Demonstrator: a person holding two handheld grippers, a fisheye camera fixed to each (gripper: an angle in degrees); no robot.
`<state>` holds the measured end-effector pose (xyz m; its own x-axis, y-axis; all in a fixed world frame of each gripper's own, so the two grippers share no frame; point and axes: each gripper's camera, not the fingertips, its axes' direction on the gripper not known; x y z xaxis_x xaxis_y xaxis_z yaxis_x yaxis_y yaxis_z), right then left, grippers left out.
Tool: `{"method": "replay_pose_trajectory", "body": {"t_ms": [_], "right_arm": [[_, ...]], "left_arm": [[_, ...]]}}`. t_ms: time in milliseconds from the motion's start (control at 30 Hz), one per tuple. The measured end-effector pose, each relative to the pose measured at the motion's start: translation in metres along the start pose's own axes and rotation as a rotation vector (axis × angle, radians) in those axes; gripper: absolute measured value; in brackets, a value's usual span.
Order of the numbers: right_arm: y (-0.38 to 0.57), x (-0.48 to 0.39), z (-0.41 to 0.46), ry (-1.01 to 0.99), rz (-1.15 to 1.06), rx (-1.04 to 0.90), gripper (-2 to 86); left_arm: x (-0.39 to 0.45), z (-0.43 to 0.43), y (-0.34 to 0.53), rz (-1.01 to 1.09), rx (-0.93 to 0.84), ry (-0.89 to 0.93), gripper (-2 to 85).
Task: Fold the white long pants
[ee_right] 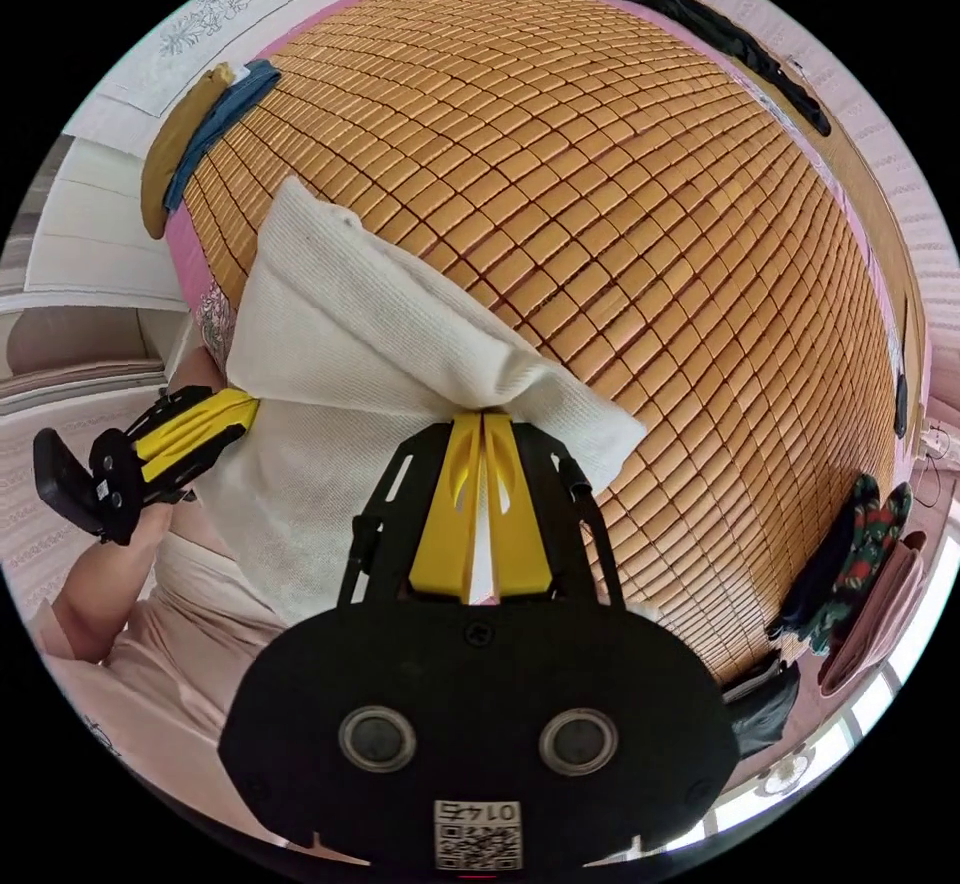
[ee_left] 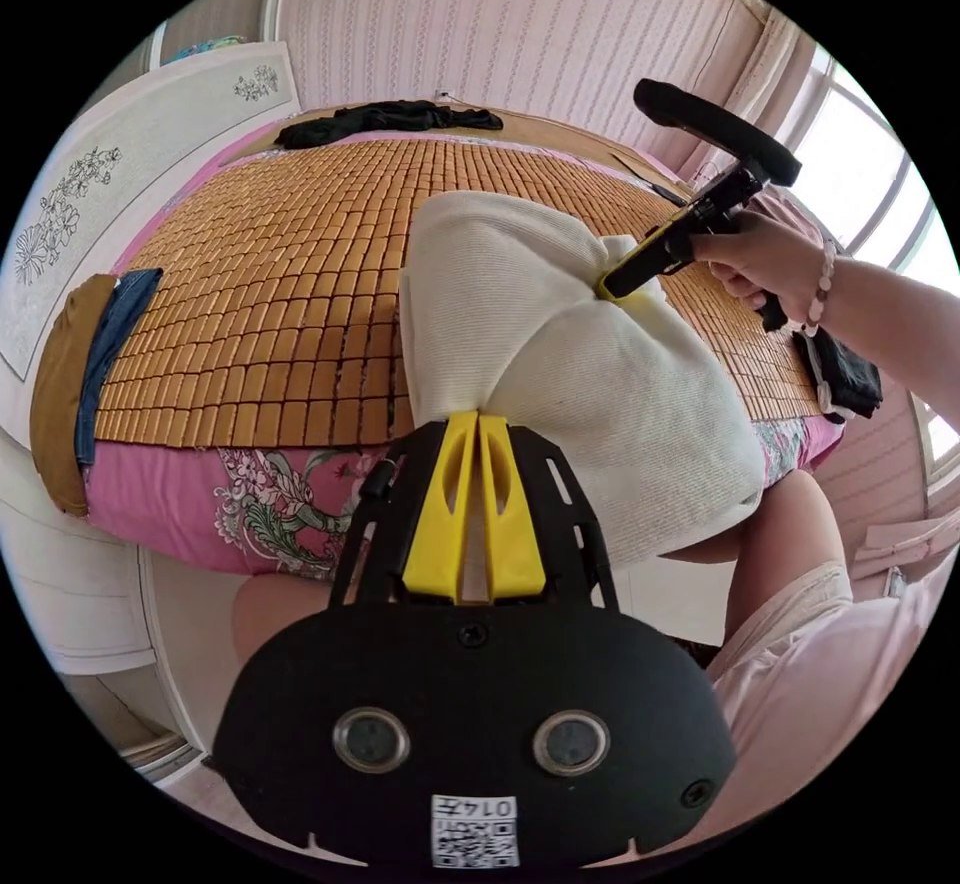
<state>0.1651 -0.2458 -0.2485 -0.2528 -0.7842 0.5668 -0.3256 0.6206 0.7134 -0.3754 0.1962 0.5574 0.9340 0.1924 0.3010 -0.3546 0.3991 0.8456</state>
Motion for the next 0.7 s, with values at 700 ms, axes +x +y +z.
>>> {"method": "replay_pose_trajectory", "body": {"t_ms": [700], "right_arm": [[0.202, 0.180, 0.080, -0.787, 0.420, 0.486, 17.2]], "left_arm": [[-0.148, -0.046, 0.046, -0.222, 0.226, 0.353, 17.4]]}}
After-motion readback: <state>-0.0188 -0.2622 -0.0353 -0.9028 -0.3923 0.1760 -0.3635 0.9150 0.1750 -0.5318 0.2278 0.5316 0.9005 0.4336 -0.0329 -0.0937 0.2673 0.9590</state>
